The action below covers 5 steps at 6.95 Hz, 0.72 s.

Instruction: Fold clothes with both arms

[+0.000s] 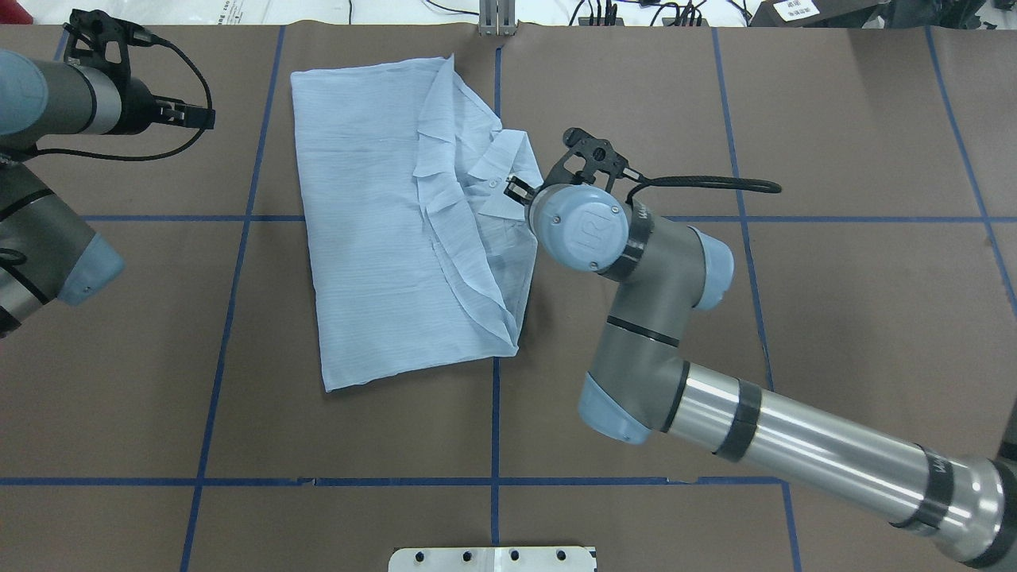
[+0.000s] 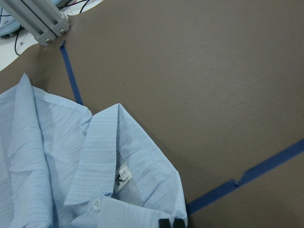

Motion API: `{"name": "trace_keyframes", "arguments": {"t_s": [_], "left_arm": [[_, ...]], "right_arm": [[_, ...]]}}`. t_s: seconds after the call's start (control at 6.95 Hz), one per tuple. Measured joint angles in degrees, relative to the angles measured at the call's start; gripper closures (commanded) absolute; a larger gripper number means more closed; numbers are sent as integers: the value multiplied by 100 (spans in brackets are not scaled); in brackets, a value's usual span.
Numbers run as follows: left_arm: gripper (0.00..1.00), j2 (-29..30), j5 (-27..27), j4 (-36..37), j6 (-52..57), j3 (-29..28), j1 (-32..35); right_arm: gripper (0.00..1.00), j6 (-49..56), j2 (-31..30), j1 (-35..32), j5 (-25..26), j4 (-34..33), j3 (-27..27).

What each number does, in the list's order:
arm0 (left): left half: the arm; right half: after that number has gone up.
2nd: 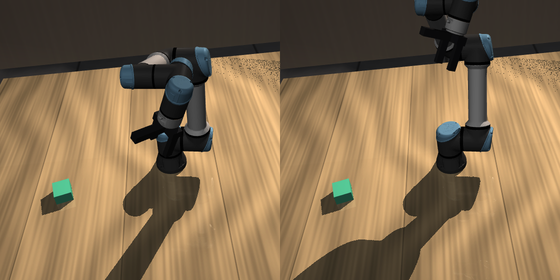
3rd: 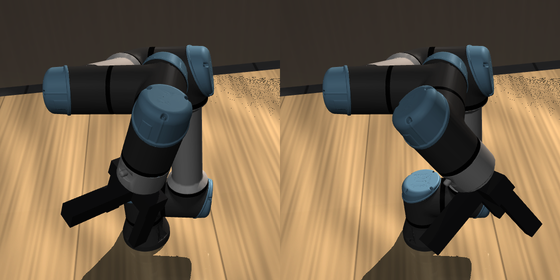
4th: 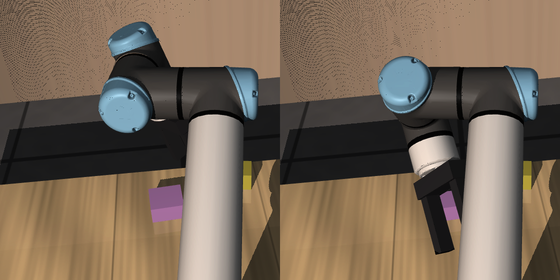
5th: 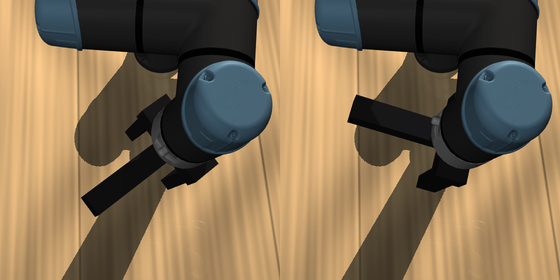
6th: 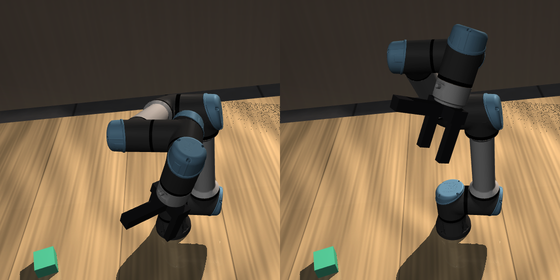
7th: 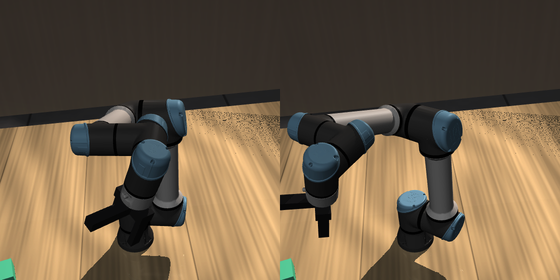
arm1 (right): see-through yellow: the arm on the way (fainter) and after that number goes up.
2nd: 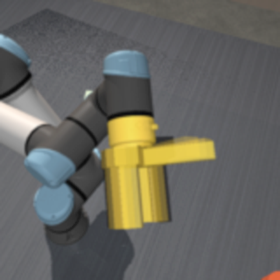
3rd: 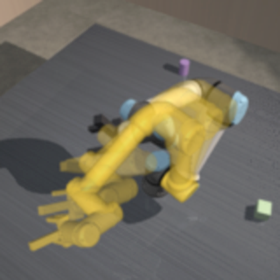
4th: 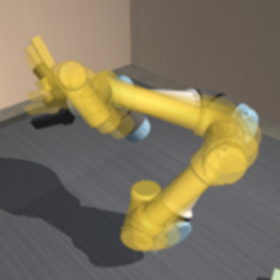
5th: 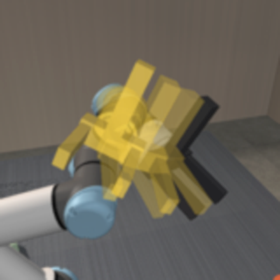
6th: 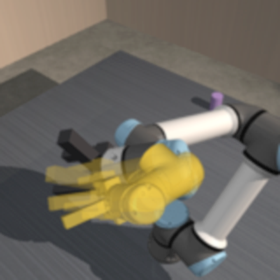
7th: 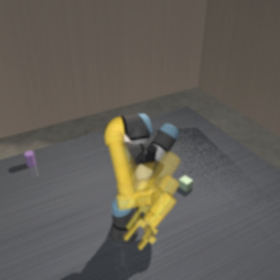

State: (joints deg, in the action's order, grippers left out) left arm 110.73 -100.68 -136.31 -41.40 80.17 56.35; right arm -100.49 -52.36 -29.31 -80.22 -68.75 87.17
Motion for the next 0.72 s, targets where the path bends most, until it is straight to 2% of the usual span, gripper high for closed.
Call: {"name": "trace_keyframes", "arguments": {"t_s": [0.29, 0.43, 0.72], "left_arm": [[0, -30, -24, -3, 0, 15, -11], [0, -53, -31, -6, 0, 26, -18], [0, -74, -38, -9, 6, 39, -40]], "right_arm": [[100, 13, -781, 64, 17, -20, 768], [1, 44, -960, 70, 17, -18, 903], [0, 397, -1030, 98, -8, -5, 989]]}}
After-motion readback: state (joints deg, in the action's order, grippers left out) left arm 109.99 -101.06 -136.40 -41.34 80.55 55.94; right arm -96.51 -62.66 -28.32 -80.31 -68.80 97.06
